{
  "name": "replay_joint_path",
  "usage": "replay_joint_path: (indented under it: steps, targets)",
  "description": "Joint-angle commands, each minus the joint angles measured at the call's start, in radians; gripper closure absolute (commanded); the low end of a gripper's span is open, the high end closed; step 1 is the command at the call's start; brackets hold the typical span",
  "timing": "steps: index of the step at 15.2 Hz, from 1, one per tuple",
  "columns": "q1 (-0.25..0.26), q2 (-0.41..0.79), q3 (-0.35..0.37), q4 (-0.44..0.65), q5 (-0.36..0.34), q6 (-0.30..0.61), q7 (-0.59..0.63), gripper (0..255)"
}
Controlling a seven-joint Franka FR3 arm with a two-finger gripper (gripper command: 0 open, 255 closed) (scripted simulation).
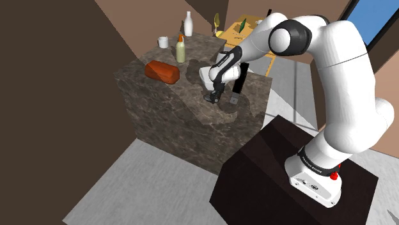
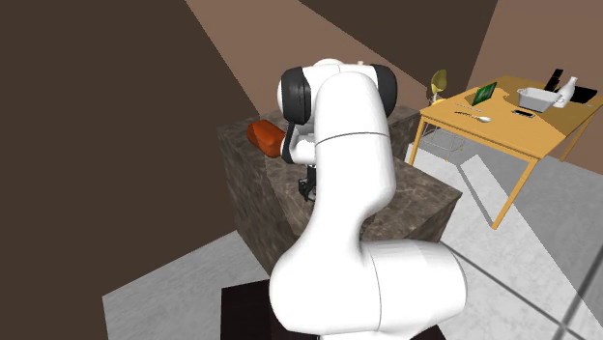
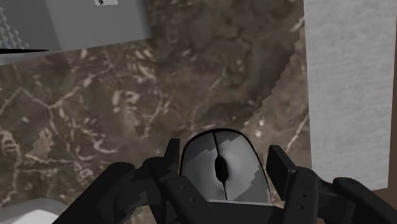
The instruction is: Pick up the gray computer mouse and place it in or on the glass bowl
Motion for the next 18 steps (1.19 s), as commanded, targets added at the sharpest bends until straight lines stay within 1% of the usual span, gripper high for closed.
replay_joint_path:
  steps: [1,4,18]
  targets:
    - [0.0,0.0,0.0,0.0,0.0,0.0,0.0,255]
    - [0.0,0.001,0.0,0.0,0.0,0.0,0.0,255]
    - [0.011,-0.161,-0.015,-0.057,-0.014,-0.104,0.015,255]
